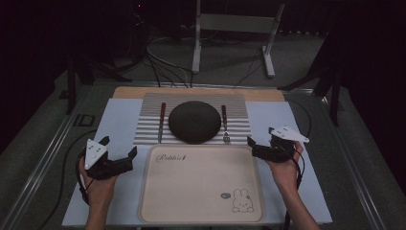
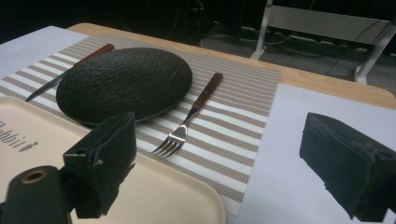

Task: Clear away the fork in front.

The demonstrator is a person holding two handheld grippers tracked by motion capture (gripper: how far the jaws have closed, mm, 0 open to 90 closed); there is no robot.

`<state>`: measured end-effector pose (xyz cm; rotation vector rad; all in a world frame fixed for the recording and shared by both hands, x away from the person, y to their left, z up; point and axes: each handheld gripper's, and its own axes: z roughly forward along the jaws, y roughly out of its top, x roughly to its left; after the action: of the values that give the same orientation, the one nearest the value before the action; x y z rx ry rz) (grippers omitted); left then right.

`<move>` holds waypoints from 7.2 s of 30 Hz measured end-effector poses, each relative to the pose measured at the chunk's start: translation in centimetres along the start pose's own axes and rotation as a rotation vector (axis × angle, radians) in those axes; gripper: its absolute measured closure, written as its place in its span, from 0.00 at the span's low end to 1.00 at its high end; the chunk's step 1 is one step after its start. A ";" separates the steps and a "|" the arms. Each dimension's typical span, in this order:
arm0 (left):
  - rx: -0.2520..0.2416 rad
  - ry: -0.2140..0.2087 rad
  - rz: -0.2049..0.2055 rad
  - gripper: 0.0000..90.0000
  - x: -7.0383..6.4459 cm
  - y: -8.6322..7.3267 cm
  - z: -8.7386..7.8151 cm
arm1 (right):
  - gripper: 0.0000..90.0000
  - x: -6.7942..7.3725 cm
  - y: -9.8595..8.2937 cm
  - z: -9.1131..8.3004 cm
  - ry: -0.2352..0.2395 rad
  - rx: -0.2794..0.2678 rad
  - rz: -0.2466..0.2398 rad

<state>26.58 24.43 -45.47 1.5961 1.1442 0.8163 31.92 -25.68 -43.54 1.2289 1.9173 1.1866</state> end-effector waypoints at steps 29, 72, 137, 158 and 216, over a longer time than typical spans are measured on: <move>0.000 0.004 0.003 0.00 0.0 0.0 0.0 | 0.12 0.0 2.5 2.7 -0.008 0.013 -0.014; 0.000 0.004 -0.001 0.00 0.1 0.0 0.0 | 0.12 0.4 7.1 9.1 -0.018 0.134 -0.047; -0.018 0.000 -0.024 0.00 0.5 -0.2 -0.3 | 0.72 -0.1 3.8 22.9 -0.028 0.580 0.118; -0.007 -0.004 -0.010 0.00 0.0 -0.2 -0.1 | 0.87 0.0 4.0 21.9 0.020 0.713 0.013; 0.017 -0.024 0.034 0.00 -1.3 -0.2 0.7 | 0.87 -1.0 4.6 9.2 0.107 0.062 -0.075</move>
<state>26.75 23.01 -45.81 1.6392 1.1128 0.8094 41.69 -22.24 -43.56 1.1348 2.0745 1.1834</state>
